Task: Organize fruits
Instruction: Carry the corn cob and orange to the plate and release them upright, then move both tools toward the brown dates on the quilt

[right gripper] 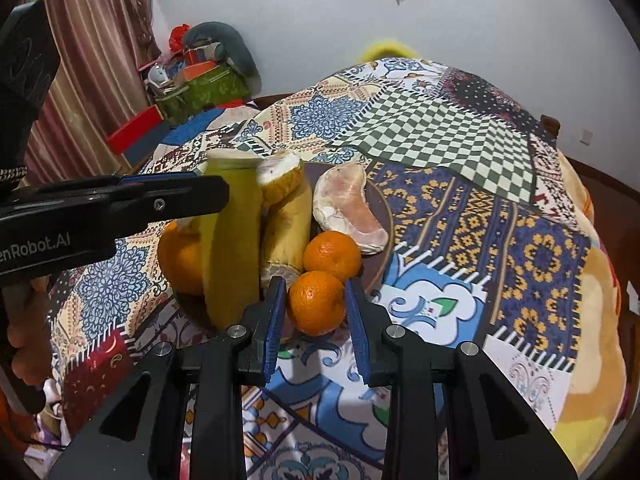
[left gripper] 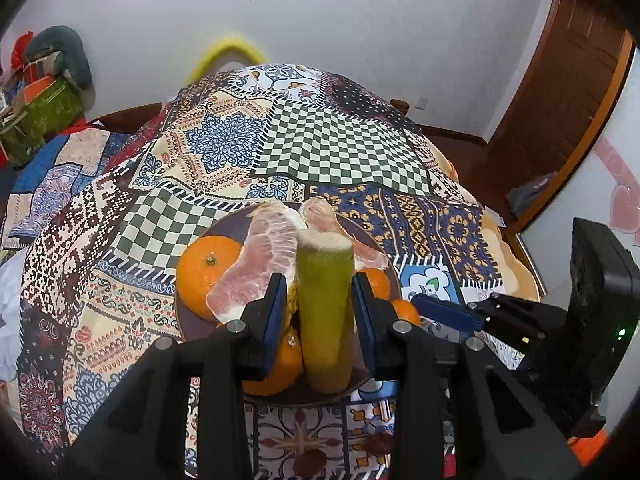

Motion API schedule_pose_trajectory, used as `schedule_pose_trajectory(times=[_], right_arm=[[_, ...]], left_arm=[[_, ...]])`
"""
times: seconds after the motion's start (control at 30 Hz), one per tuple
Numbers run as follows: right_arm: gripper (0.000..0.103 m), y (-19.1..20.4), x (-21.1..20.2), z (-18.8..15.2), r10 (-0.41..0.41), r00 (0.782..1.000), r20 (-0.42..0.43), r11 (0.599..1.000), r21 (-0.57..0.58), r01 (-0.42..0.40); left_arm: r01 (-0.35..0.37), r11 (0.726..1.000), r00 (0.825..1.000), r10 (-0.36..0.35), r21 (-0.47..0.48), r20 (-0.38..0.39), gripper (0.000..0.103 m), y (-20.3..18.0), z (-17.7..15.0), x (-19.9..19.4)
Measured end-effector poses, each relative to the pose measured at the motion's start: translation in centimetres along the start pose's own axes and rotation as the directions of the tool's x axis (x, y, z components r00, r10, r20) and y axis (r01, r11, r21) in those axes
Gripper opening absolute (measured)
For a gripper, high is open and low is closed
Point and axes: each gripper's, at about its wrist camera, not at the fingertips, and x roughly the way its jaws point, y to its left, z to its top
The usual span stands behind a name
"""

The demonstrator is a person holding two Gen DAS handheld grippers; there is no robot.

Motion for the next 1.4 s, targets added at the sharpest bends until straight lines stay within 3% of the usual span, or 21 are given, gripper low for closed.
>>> schedule_pose_trajectory(times=[0.43, 0.7, 1.1, 1.4], right_arm=[[0.028, 0.2, 0.4, 0.2, -0.003, 1.0, -0.02, 1.0, 0.001, 0.003], [0.031, 1.3, -2.1, -0.2, -0.016, 1.0, 0.005, 1.0, -0.006, 0.016], [0.036, 3.5, -6.0, -0.7, -0.039, 0.997, 0.062, 0.999, -0.032, 0.041], [0.036, 4.7, -6.3, -3.2, -0.043, 0.999, 0.028, 0.998, -0.041, 0.044]], left_arm=[[0.005, 1.0, 0.999, -0.006, 0.015, 0.041, 0.033, 0.1, -0.5, -1.2], [-0.007, 1.0, 0.997, 0.005, 0.02, 0.073, 0.034, 0.0, -1.7, -4.2], [-0.014, 1.0, 0.994, 0.014, -0.006, 0.11, 0.047, 0.4, -4.7, -8.6], [-0.03, 0.999, 0.998, 0.031, -0.016, 0.045, 0.05, 1.0, -8.2, -8.3]])
